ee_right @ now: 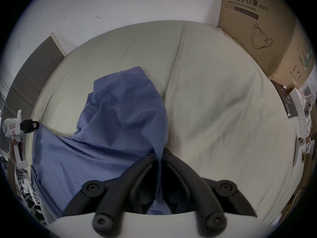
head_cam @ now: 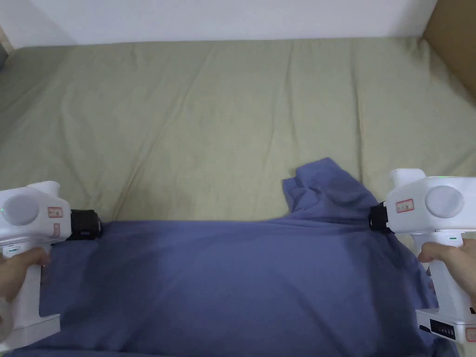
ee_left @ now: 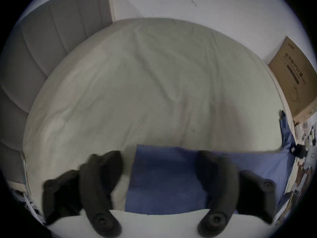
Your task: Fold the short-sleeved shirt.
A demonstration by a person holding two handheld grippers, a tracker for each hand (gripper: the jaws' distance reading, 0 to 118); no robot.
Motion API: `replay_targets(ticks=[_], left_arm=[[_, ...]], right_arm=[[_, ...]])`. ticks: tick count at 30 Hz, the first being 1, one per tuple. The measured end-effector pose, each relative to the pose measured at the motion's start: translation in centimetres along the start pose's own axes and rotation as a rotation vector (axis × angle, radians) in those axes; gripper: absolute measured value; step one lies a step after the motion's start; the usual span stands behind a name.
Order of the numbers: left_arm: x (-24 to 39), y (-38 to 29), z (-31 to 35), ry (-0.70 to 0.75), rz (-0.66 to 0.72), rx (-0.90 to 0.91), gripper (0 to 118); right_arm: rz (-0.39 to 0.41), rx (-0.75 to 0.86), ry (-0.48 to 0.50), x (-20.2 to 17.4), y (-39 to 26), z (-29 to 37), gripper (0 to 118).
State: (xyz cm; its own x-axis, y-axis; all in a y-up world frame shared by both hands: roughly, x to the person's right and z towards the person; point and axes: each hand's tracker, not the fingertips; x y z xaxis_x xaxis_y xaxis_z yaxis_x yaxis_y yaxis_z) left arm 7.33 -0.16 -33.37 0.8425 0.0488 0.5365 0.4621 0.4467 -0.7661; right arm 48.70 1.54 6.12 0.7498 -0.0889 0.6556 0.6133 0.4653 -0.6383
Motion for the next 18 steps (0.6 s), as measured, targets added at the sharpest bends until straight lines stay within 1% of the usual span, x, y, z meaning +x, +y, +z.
replay_targets(ticks=[1,2,4,6,8,10,13,18], left_arm=[[0.3,-0.3,0.1,0.054,-0.033,0.018,69],[0.5,-0.5,0.3,0.057,-0.047,0.045,49],[0.5,-0.2,1.2,0.040,-0.009,0.055,1],[1.2,0.7,1.1,0.011,0.014,0.029,1],[1.4,0.6,1.6,0.045,-0.061,0.030,1],[1.9,0.6,2.8,0.037,-0.075,0.040,1],[1.8,0.0,5.6,0.014,-0.079,0.071,1],[0.8,-1.5,11.5,-0.009,-0.135,0.136,1]], right_arm=[[-0.003,-0.002,0.000,0.1,0.0,-0.1,2],[-0.008,-0.004,0.002,0.1,0.0,-0.2,2],[-0.003,-0.003,0.003,-0.1,0.0,-0.1,2],[0.000,-0.004,0.009,-0.3,0.1,0.5,2],[0.011,0.006,0.000,-0.6,0.1,1.2,2],[0.011,0.014,0.009,-0.6,0.1,2.3,2],[0.012,0.039,0.012,-0.5,-0.1,4.3,2],[0.017,0.100,0.016,-0.6,-1.7,9.1,2]])
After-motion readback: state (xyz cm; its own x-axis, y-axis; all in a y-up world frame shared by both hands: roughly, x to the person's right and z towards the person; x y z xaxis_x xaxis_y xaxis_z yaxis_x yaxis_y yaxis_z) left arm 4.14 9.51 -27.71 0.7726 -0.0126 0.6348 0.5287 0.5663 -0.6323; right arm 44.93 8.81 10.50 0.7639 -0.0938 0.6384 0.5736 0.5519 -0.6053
